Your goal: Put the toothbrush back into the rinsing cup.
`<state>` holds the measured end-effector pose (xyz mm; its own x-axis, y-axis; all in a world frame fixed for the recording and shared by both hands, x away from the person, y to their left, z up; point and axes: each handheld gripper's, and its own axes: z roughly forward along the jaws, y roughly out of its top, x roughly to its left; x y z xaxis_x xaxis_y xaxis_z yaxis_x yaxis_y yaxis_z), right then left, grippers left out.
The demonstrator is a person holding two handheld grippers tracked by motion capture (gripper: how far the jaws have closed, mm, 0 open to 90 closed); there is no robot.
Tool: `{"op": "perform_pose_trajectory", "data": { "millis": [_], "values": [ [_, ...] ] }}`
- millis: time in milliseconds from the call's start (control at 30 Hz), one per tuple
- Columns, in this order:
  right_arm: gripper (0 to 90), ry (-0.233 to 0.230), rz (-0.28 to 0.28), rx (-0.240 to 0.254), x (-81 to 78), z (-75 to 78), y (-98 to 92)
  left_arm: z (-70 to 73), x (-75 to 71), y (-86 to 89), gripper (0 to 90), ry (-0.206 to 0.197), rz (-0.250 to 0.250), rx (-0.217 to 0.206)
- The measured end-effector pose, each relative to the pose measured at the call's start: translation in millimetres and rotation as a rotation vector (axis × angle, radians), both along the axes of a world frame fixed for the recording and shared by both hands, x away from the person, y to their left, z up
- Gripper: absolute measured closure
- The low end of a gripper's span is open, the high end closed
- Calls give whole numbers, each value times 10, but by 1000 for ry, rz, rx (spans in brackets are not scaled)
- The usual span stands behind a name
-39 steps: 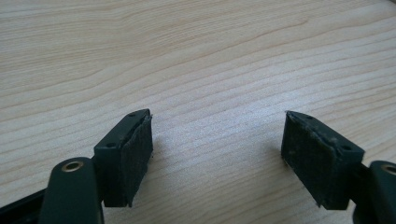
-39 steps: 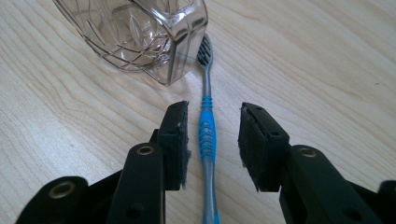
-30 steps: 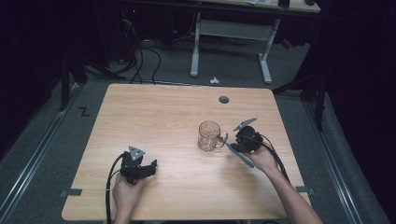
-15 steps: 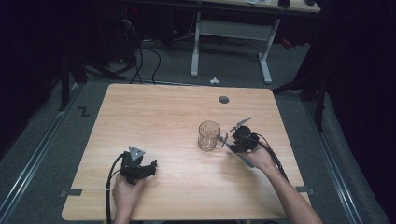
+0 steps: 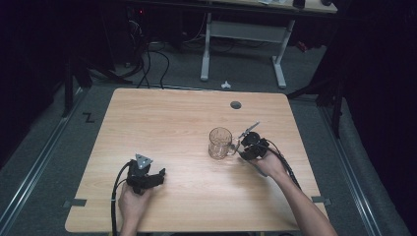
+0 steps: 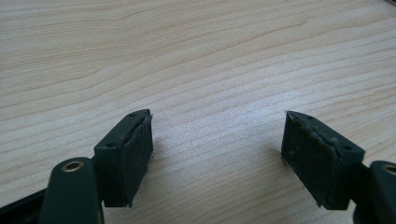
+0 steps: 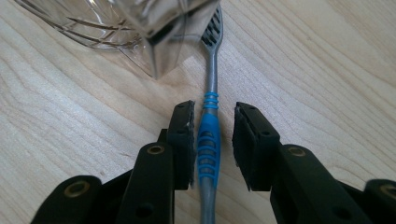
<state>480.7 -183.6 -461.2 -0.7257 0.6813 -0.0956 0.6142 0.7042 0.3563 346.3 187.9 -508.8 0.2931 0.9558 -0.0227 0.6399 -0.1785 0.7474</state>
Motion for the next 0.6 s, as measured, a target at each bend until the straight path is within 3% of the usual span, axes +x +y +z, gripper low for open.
{"op": "perform_pose_trajectory", "data": {
  "millis": [400, 600],
  "values": [
    [738, 31, -3, -10, 81, -46, 12, 0, -1, 0, 256, 0, 0, 0],
    [764, 69, -13, 0, 123, -39, 14, 0, -3, 2, 256, 0, 0, -1]
  ]
}}
